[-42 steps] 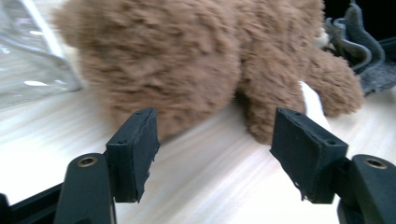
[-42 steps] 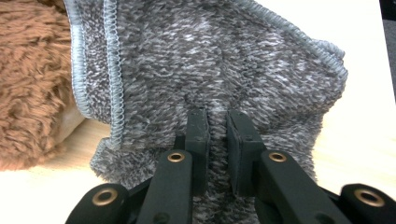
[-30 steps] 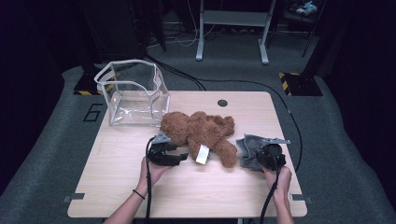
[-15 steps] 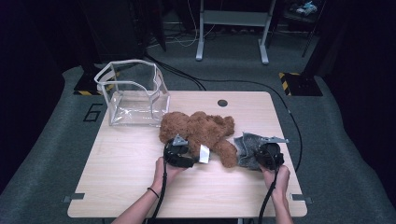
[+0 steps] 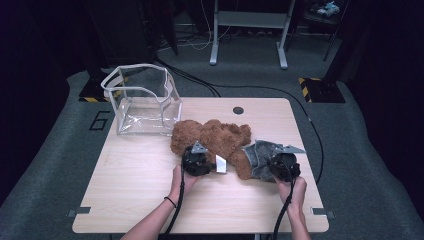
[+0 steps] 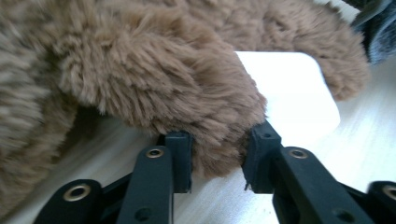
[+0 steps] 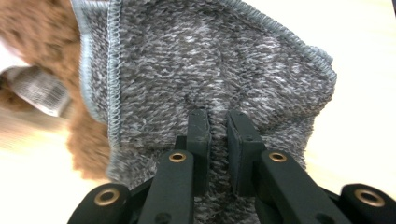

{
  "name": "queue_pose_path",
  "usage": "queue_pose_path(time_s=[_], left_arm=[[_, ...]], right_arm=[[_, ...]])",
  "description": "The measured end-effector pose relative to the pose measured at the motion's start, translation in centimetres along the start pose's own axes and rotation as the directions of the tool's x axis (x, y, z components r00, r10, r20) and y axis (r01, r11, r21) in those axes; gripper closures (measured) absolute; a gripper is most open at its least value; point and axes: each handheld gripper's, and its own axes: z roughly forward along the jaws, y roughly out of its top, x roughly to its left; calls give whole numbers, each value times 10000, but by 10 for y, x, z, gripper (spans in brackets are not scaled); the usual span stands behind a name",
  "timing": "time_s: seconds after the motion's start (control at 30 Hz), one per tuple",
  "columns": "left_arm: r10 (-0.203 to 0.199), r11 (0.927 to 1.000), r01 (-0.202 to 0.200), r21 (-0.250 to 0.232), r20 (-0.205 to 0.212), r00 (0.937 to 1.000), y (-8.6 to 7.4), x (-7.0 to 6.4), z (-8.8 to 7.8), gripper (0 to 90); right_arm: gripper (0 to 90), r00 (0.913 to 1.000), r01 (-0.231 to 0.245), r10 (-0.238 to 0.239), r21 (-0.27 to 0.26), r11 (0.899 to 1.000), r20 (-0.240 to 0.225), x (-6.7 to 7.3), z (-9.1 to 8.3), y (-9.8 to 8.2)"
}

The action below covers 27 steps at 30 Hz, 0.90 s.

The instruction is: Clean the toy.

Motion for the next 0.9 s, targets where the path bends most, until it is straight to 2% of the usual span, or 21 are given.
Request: queue_pose_path(time_s=[0.03, 0.2, 0.3, 0.43, 0.53, 0.63, 0.73, 0.9], left_arm=[[110, 9999, -110, -83, 4, 9999, 2, 1, -2, 698], [92, 9992, -73, -405, 491, 9988, 13, 2, -12, 716], [317, 9981, -271, -560, 820, 9961, 21, 2, -16, 719], [498, 9978, -445, -496, 1102, 9927, 28, 4, -19, 721], [478, 9979, -416, -500, 1295, 9904, 31, 7, -21, 720], [480, 9981, -422, -458, 1348, 9897, 32, 9, -23, 720], [464, 9981, -404, -475, 1336, 9899, 31, 10, -24, 720], [419, 9982, -357, -488, 1337, 9901, 32, 11, -24, 720]], right_arm=[[809, 10000, 84, -85, -124, 9999, -51, 3, -2, 2], [811, 9982, 490, -508, -546, 9973, -315, 22, -9, 16], [811, 9948, 833, -873, -722, 9939, -532, 41, -8, 25], [812, 9859, 1335, -1417, -922, 9867, -886, 67, -2, 38], [812, 9808, 1573, -1668, -956, 9829, -1013, 87, 6, 45], [813, 9790, 1663, -1739, -766, 9831, -1068, 100, 19, 48], [816, 9801, 1719, -1759, -503, 9838, -921, 105, 33, 47], [821, 9850, 1509, -1522, -213, 9883, -809, 101, 43, 40]])
